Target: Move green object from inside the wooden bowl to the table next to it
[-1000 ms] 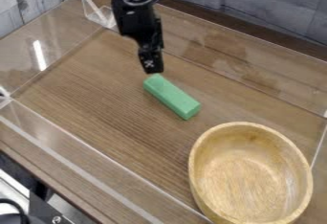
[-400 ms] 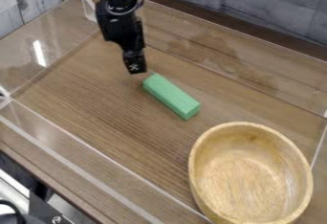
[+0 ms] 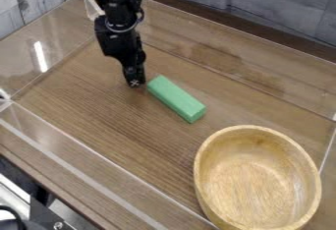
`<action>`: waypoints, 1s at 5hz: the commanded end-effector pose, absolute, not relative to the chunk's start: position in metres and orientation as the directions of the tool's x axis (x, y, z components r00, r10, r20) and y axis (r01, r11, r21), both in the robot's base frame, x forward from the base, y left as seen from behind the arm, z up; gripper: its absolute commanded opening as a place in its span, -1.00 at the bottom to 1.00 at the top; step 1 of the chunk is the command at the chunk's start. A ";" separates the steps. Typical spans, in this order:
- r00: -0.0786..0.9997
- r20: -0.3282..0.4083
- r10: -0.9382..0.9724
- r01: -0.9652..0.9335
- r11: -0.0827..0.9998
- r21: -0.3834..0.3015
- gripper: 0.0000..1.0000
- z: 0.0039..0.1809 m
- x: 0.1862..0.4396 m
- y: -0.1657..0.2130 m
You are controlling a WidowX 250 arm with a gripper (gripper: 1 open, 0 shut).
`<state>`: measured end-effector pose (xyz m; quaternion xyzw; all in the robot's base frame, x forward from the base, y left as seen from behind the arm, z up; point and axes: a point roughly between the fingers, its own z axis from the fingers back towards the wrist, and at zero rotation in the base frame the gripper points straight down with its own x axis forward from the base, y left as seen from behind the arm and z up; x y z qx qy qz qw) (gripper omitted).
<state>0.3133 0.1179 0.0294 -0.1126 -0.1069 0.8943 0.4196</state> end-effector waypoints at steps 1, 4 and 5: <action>-0.611 -0.117 0.783 -0.723 -0.612 -0.320 -1.00 0.034 0.324 0.112; -0.550 -0.116 0.827 -0.772 -0.557 -0.308 -1.00 0.037 0.317 0.119; -0.574 -0.118 0.810 -0.757 -0.580 -0.300 -1.00 0.052 0.319 0.106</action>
